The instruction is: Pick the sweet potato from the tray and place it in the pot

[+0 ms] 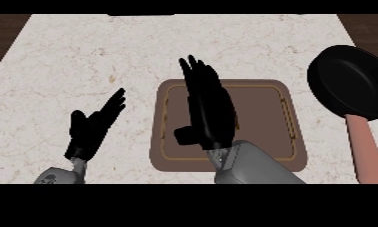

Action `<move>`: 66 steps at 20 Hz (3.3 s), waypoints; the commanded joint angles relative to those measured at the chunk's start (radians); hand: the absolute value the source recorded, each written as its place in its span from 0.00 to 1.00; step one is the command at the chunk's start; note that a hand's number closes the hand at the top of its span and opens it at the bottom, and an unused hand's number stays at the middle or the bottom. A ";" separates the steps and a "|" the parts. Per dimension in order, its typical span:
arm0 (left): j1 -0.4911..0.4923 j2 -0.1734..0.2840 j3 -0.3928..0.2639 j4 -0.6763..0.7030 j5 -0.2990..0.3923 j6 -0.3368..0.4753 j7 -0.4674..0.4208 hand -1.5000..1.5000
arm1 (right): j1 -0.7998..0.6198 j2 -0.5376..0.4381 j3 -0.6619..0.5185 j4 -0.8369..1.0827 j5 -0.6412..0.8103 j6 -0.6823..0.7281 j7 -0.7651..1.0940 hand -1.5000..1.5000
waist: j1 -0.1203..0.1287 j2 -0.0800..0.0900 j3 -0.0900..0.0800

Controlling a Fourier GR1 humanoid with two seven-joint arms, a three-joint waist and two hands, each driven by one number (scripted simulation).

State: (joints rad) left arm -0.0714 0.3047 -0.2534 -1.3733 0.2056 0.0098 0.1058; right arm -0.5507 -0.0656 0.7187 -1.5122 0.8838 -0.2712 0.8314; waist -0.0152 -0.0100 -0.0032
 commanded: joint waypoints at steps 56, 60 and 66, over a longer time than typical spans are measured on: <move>0.035 -0.092 0.146 -0.095 -0.129 -0.149 0.082 0.50 | 0.291 0.023 -0.537 0.501 -0.307 0.148 -0.857 1.00 | 0.027 0.011 0.004; 0.000 -0.137 0.153 -0.019 -0.155 -0.118 0.051 0.50 | 0.297 0.015 -0.513 0.442 -0.280 0.142 -0.915 1.00 | 0.017 0.010 0.003; 0.022 -0.131 0.159 -0.021 -0.151 -0.119 0.043 0.50 | 0.379 -0.282 -0.748 0.358 -0.578 0.347 -1.245 1.00 | -0.022 0.008 0.009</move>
State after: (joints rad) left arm -0.0733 0.1746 -0.0973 -1.3859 0.0551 -0.1169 0.1566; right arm -0.2173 -0.1699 0.1131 -1.1491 0.4743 -0.0809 -0.2642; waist -0.0085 -0.0163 -0.0049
